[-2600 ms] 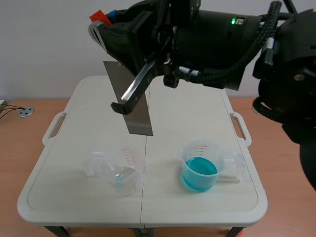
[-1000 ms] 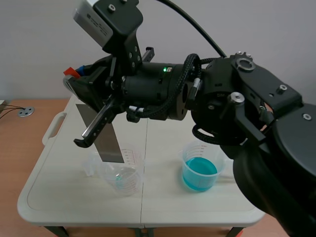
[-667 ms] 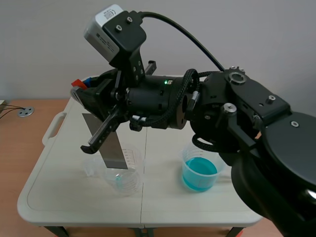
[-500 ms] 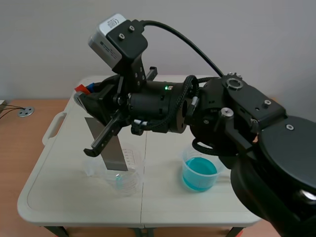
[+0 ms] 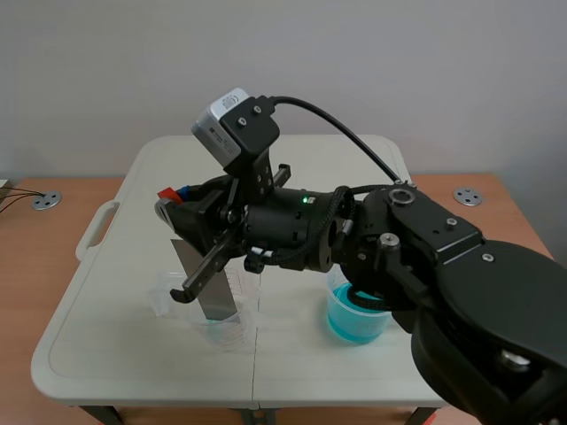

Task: Hold the metal plate by the orange handle, dip it into the blue solution, take it out and point at it, then put the plate back in the beaker on the left.
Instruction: 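Return to the home posture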

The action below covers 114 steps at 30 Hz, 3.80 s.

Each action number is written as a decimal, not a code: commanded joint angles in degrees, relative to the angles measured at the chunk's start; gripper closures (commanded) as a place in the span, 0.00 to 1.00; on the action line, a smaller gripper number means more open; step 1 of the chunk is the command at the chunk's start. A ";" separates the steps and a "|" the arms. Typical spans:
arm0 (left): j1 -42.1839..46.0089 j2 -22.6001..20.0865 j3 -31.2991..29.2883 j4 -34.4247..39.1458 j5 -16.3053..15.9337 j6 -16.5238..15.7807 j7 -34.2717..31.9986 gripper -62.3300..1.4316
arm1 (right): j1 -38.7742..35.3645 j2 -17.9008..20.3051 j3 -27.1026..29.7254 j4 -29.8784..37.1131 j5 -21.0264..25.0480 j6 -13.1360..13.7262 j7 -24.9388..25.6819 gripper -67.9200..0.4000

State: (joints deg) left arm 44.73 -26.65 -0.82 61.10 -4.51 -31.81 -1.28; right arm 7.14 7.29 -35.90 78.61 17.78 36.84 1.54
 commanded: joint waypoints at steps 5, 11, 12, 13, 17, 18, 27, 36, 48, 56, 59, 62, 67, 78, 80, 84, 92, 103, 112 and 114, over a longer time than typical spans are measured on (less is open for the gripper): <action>-0.15 0.44 -0.35 0.33 -0.31 -0.52 -0.15 0.95 | 1.44 -0.33 -0.94 -2.56 2.36 0.00 3.39 0.97; -0.15 0.44 -0.35 0.33 -0.31 -0.52 -0.15 0.95 | 1.46 -0.31 -0.92 -3.08 2.32 -0.02 3.37 0.97; -0.15 0.44 -0.35 0.33 -0.31 -0.52 -0.15 0.95 | 1.46 -0.31 -0.92 -3.08 2.32 -0.02 3.37 0.96; -0.15 0.44 -0.35 0.33 -0.31 -0.52 -0.15 0.95 | 1.46 -0.31 -0.92 -3.08 2.32 -0.02 3.37 0.93; -0.15 0.44 -0.35 0.33 -0.31 -0.52 -0.17 0.95 | 1.49 -0.28 -0.81 -3.08 2.32 -0.02 3.39 0.77; -0.17 0.44 -0.35 0.33 -0.31 -0.52 -0.17 0.95 | 1.55 -0.28 -0.79 -3.08 2.32 -0.02 3.41 0.73; -0.35 0.44 -0.35 0.33 -0.31 -0.52 -0.15 0.95 | 2.27 -0.13 2.05 -3.08 2.34 -0.04 3.37 0.55; -0.48 0.76 -0.37 0.33 1.25 1.77 0.28 0.00 | 2.27 -0.13 5.77 -3.08 2.32 -0.04 3.56 0.32; -0.50 1.07 -0.37 0.35 1.16 2.10 0.26 0.00 | 2.19 0.02 5.90 -2.32 2.27 -0.46 3.76 0.02; -0.46 1.53 -0.90 1.40 0.44 2.12 -2.67 0.00 | -2.01 5.40 7.93 7.37 2.08 -4.87 3.52 0.02; -0.44 1.53 -3.23 4.66 -3.34 2.34 -3.72 0.00 | -5.29 8.15 10.10 11.43 1.92 -6.12 2.97 0.02; 0.46 1.51 -6.91 9.77 -6.67 3.10 -3.85 0.00 | -9.01 10.91 12.83 14.62 1.95 -7.02 2.89 0.02; 3.96 1.53 -13.88 21.29 -9.94 4.87 -7.37 0.00 | -15.47 14.69 18.18 18.88 1.97 -7.08 2.91 0.02; 9.20 3.37 -19.19 41.16 -9.86 9.25 -17.97 0.00 | -31.61 20.22 27.87 27.69 2.34 -7.34 4.26 0.02; 9.20 5.11 -19.15 42.88 -9.84 9.25 -19.47 0.00 | -34.51 20.46 29.24 29.18 2.34 -7.32 4.31 0.02; 9.20 8.92 -19.06 45.42 -9.22 9.22 -21.33 0.00 | -40.02 20.50 31.85 31.74 2.32 -7.32 4.70 0.02; 6.82 10.45 -14.21 46.80 0.07 9.22 -20.83 0.00 | -48.94 20.50 35.65 35.56 2.23 -7.32 6.99 0.02; 4.74 10.45 -9.90 46.69 3.96 9.22 -18.16 0.00 | -50.16 20.48 36.00 36.02 1.92 -8.59 7.39 0.02; 4.74 10.43 -9.90 46.64 3.96 9.22 -15.65 0.00 | -50.16 20.48 36.00 36.02 1.92 -8.59 7.39 0.02; 4.74 10.43 -9.90 46.64 3.96 9.22 -14.67 0.00 | -50.16 20.48 36.00 36.02 1.92 -8.59 7.39 0.02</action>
State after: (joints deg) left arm 49.34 -15.77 -10.46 107.35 0.01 -22.63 -15.18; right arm -43.66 27.33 -0.08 113.65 19.29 28.27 8.29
